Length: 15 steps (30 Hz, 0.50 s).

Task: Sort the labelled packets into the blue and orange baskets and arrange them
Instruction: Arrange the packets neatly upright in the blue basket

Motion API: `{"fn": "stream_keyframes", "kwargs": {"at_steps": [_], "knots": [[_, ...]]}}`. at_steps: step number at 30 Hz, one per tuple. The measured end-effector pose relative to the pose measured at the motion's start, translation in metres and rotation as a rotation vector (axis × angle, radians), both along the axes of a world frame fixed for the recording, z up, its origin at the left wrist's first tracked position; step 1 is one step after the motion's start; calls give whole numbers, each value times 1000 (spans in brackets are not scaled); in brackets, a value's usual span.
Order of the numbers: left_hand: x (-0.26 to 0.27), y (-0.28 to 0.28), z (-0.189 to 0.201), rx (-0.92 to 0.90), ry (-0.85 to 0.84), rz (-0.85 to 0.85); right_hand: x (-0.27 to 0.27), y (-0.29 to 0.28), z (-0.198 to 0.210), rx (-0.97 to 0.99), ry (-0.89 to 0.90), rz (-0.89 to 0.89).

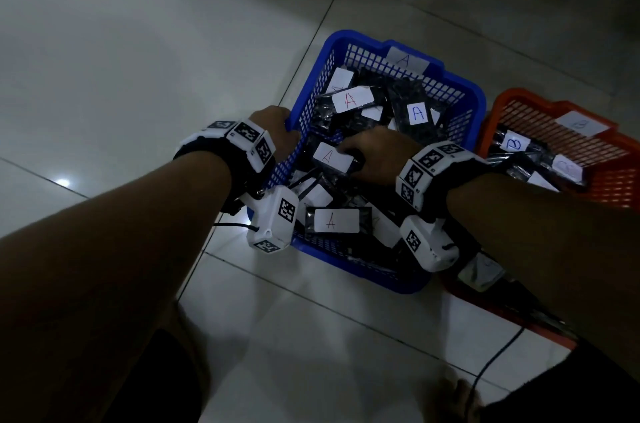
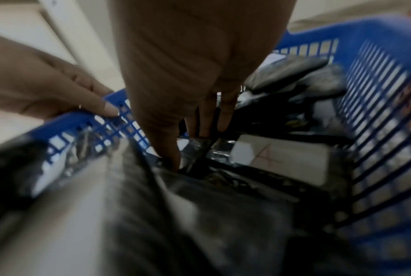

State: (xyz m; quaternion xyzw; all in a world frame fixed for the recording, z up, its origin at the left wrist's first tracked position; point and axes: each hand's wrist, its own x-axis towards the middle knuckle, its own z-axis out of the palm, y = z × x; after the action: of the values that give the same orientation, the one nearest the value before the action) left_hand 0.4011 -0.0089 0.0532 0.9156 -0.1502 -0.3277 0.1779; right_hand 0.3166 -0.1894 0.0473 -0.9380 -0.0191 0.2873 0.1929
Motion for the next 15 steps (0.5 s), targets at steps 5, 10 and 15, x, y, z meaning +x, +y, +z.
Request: {"fn": "stream_keyframes", "kwargs": {"at_steps": [5,10,15], "knots": [[0,-1,2,9,-4,-1,-4,-2,0,-6,-36,10],[0,0,2,6,-1,-1,-4,-5,-2,-88,-62,-38],[-2,-1,2,1,-22,5,1,0,-7,-181,-74,-23]]}}
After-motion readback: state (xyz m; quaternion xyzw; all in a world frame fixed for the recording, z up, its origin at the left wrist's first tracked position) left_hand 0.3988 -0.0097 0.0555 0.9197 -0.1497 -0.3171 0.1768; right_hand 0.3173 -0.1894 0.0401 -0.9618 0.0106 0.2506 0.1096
